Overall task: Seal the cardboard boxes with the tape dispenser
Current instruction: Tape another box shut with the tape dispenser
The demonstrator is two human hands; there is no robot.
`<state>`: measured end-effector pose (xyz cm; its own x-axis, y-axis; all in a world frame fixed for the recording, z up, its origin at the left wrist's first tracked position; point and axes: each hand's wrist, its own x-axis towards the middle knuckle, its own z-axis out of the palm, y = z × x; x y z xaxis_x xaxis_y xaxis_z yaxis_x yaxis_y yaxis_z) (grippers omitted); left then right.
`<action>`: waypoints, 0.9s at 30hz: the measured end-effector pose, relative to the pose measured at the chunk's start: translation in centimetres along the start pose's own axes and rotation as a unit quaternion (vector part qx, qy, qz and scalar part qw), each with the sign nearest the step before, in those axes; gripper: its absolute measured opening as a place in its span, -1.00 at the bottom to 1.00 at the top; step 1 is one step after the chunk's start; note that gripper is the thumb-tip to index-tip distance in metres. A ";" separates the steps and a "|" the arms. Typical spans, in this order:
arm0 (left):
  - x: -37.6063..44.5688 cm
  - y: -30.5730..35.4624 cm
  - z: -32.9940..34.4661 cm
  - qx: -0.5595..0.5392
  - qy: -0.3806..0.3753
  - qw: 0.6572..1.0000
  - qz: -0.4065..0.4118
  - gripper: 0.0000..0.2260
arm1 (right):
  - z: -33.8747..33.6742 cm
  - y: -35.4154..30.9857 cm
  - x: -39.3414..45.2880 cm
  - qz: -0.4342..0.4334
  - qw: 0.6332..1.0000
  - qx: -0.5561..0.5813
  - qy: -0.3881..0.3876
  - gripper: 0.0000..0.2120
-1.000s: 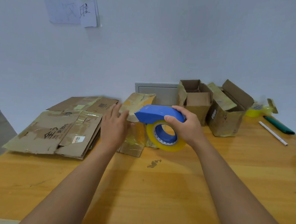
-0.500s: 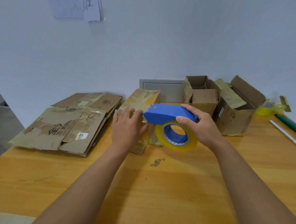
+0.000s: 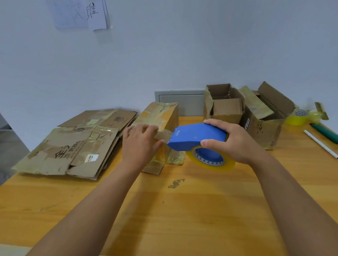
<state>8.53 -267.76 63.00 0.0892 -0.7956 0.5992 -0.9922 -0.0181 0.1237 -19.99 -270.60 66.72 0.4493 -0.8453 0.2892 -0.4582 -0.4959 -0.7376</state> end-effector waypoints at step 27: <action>1.3 2.2 0.6 -0.020 -0.015 0.995 -0.092 -0.61 | 9.0 2.1 0.6 0.136 0.964 -0.001 0.227 -0.18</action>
<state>6.39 -269.20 63.58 0.2658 -0.7988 0.5397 -0.9550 -0.1417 0.2606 -13.78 -270.37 59.91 -0.0690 -0.9436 0.3237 -0.5141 -0.2445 -0.8222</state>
